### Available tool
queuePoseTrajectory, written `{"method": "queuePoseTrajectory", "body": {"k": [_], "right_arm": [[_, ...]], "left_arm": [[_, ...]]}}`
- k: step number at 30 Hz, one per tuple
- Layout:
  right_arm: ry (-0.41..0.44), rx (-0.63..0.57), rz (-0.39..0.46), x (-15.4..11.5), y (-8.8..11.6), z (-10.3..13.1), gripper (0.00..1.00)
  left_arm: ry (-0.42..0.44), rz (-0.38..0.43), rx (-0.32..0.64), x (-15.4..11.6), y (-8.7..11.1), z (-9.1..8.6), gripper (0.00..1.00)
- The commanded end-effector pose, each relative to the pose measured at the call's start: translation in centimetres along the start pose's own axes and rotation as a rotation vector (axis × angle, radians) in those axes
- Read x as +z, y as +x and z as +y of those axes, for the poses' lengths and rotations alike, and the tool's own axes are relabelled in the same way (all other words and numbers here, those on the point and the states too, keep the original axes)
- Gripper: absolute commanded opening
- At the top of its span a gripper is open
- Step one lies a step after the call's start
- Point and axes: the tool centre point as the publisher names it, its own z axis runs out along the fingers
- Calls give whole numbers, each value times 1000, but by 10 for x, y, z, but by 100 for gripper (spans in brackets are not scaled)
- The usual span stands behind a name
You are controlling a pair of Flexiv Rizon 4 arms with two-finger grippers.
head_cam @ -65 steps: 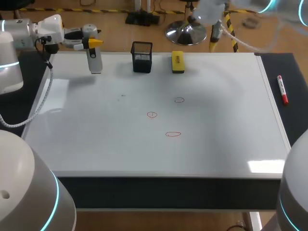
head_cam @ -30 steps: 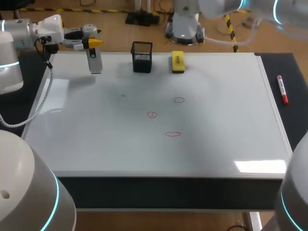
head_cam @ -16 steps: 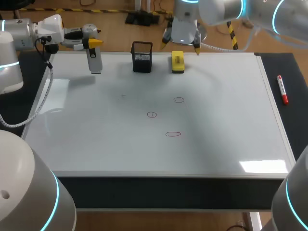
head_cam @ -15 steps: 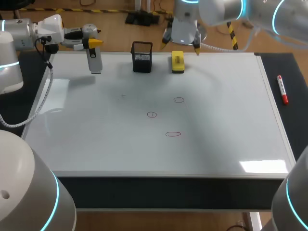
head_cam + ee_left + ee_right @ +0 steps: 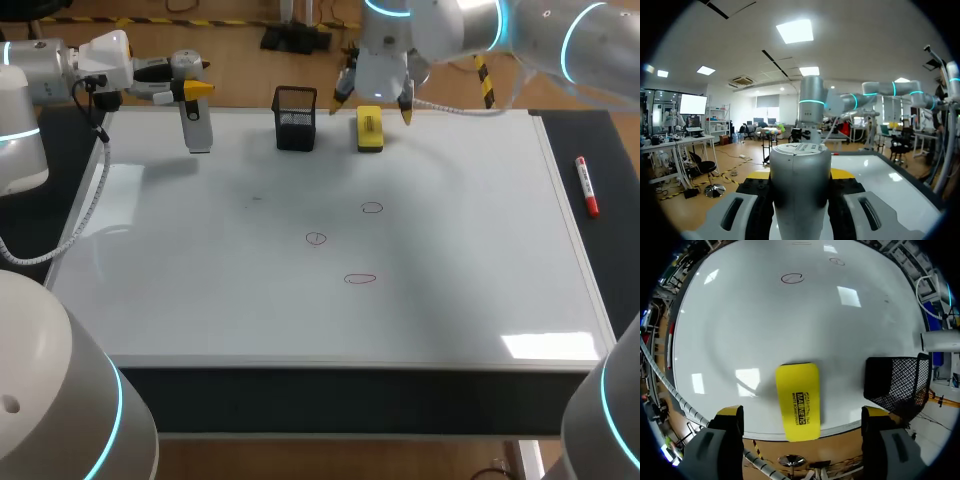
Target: Pick up the inspection probe, press it on each red-marked spot on the whiteboard one by one, put down the probe, pick up the eraser, and wipe off all the red marks.
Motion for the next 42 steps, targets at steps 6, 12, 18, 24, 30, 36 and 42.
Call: {"method": "queuePoseTrajectory", "body": {"k": [6, 12, 18, 24, 30, 36, 42], "right_arm": [[-17, -15, 2, 13, 1, -2, 100], [-21, -23, 7, 16, 4, -3, 100], [-26, -21, 13, 19, 8, -5, 100], [-36, -37, 24, 22, 10, -2, 95], [-39, -49, 31, 25, 10, -1, 30], [-39, -54, 42, 25, 13, -1, 0], [-44, -49, 55, 20, 16, -3, 0]], "left_arm": [[0, -1, 0, 0, 0, -1, 0], [0, -1, 0, 0, 0, -1, 0], [0, -1, 0, 0, 0, -1, 0], [0, -1, 0, 0, 0, -1, 0], [0, -1, 0, 0, 0, -1, 0], [0, -1, 0, 0, 0, -1, 0], [0, -1, 0, 0, 0, -1, 0]]}}
